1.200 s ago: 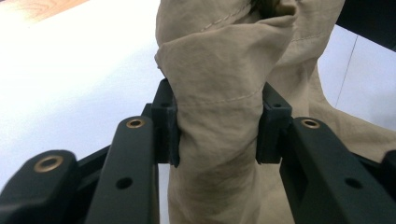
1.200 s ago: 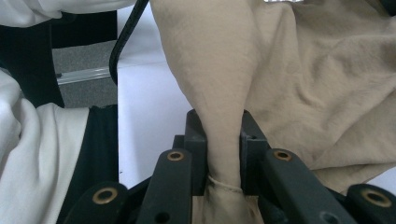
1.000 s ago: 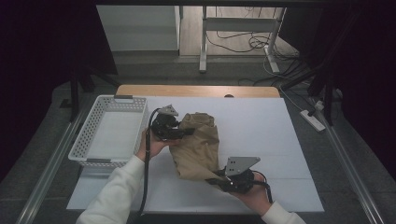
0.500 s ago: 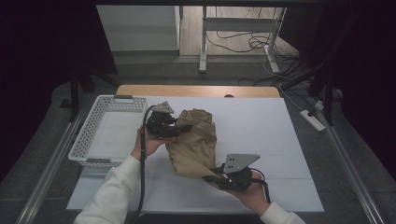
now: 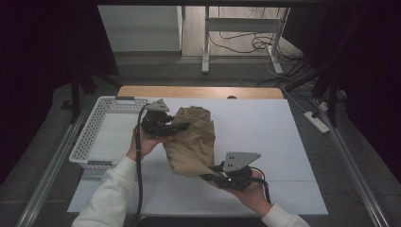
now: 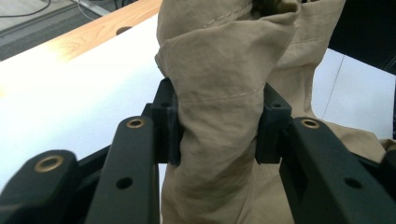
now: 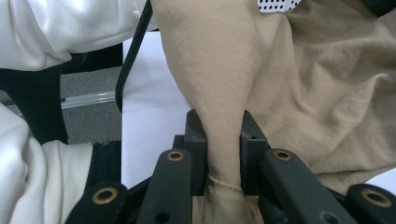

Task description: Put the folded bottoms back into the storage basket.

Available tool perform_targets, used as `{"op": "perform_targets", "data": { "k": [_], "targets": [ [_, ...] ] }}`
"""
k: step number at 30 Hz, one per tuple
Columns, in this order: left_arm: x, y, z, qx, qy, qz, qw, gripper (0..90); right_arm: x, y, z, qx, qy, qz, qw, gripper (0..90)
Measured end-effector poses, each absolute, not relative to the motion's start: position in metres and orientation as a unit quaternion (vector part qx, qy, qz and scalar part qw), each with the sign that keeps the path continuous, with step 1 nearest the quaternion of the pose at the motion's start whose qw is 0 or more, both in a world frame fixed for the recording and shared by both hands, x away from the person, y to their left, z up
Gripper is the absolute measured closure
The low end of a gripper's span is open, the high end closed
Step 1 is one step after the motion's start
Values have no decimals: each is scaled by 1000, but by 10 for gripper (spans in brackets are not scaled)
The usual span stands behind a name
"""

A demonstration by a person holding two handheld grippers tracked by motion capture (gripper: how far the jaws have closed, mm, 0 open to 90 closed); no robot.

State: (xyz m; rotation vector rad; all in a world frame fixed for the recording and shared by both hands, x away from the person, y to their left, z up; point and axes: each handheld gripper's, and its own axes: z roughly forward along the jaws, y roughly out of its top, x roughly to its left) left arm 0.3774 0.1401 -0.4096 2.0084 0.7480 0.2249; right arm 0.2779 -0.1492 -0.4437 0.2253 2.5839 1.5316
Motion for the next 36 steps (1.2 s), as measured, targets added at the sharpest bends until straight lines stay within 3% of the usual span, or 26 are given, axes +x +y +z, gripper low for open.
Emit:
{"op": "perform_targets", "data": {
  "k": [36],
  "targets": [
    [363, 180, -396, 806, 326, 111, 481, 597, 283, -118, -432, 49, 858, 508, 67, 777]
  ]
}}
